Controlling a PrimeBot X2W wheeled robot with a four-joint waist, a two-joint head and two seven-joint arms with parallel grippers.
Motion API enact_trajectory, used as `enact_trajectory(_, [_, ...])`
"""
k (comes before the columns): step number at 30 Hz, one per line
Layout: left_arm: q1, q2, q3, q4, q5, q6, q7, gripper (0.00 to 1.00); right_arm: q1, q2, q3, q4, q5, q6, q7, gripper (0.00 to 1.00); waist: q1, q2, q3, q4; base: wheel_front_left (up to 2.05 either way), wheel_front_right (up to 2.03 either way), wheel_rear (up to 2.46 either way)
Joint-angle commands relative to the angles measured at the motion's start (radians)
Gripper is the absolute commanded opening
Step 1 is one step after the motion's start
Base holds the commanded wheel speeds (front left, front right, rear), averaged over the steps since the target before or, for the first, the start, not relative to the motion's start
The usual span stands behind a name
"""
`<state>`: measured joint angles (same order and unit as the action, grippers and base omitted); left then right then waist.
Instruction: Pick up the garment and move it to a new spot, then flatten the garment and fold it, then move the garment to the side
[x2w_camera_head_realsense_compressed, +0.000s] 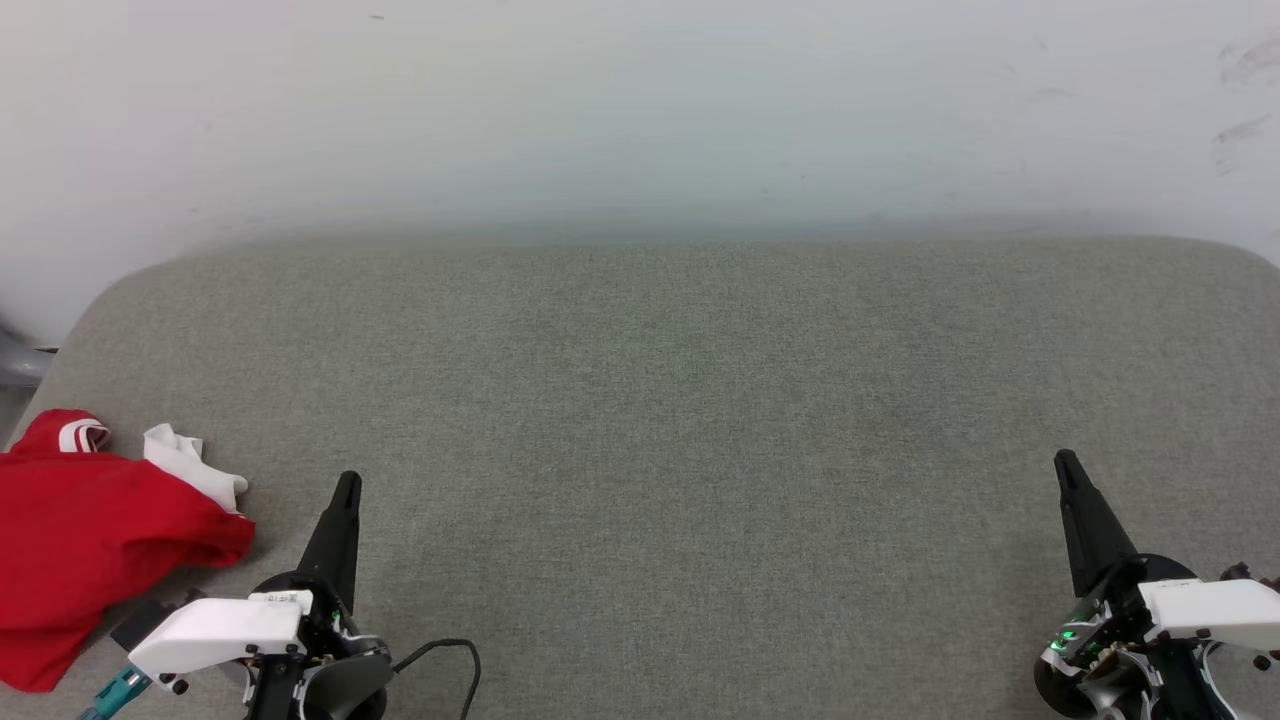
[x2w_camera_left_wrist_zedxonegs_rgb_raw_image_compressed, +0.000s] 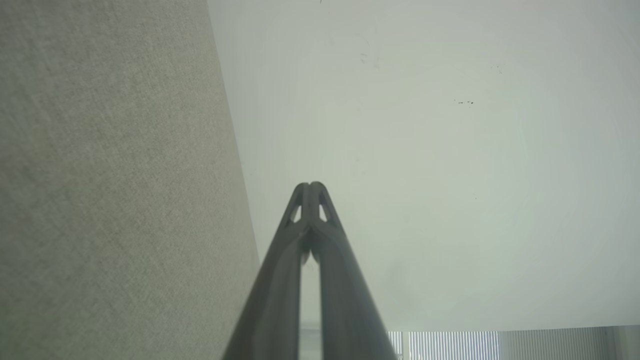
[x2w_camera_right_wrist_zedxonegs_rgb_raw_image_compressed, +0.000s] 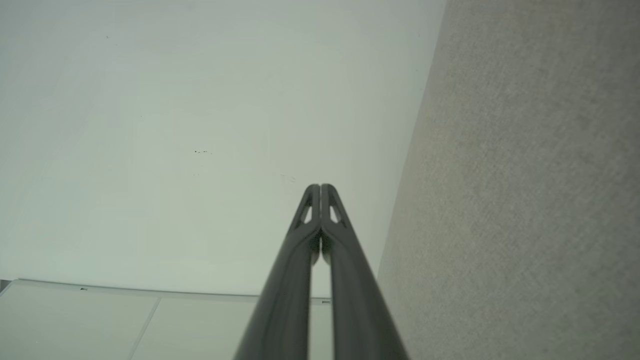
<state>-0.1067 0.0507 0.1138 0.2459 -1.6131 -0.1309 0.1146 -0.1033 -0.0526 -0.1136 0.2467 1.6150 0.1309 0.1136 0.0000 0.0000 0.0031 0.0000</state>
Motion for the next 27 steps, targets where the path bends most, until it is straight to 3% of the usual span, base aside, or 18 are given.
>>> enact_trajectory(1, [-0.006, -0.002, 0.002, -0.001, 0.0, -0.002, 0.002, 0.0, -0.013, 0.004, 0.001, 0.001, -0.004, 0.0, -0.001, 0.0, 0.0, 0.0, 0.0, 0.0, 0.0, 0.0, 0.0])
enact_trajectory(27, [-0.006, -0.002, 0.002, -0.001, 0.0, -0.002, 0.002, 0.0, -0.013, 0.004, 0.001, 0.001, -0.004, 0.0, -0.001, 0.0, 0.0, 0.0, 0.0, 0.0, 0.0, 0.0, 0.0])
